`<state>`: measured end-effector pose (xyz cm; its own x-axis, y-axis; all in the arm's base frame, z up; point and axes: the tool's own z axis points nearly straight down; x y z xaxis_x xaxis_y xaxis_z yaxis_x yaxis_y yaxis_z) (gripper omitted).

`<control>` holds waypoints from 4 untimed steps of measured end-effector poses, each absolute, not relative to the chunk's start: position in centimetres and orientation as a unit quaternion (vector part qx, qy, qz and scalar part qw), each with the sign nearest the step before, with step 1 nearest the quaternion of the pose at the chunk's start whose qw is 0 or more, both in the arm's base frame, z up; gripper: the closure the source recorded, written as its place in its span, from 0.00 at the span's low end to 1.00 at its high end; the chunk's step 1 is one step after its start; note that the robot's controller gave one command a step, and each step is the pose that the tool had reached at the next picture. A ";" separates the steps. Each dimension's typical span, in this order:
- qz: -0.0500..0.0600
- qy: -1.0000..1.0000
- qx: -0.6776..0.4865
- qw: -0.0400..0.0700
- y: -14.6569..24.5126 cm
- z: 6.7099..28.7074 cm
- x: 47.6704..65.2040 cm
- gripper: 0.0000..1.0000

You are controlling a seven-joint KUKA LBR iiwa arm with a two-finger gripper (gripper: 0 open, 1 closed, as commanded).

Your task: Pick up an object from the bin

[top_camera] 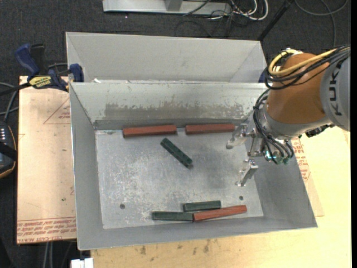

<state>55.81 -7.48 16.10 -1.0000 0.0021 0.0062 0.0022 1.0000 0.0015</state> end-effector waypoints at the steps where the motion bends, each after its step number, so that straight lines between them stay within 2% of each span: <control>1: 0.000 -1.000 0.000 0.000 -7.5 16.5 56.0 0.00; 2: 0.000 -0.999 0.041 -0.002 -4.1 10.8 53.2 0.00; 3: -0.001 -1.000 -0.019 0.002 -1.9 10.1 50.9 0.00; 4: 0.000 -0.999 -0.035 -0.001 -1.3 11.6 50.5 0.00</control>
Offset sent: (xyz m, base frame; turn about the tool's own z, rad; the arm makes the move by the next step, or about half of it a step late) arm -0.0458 0.0570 -0.0910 -0.1413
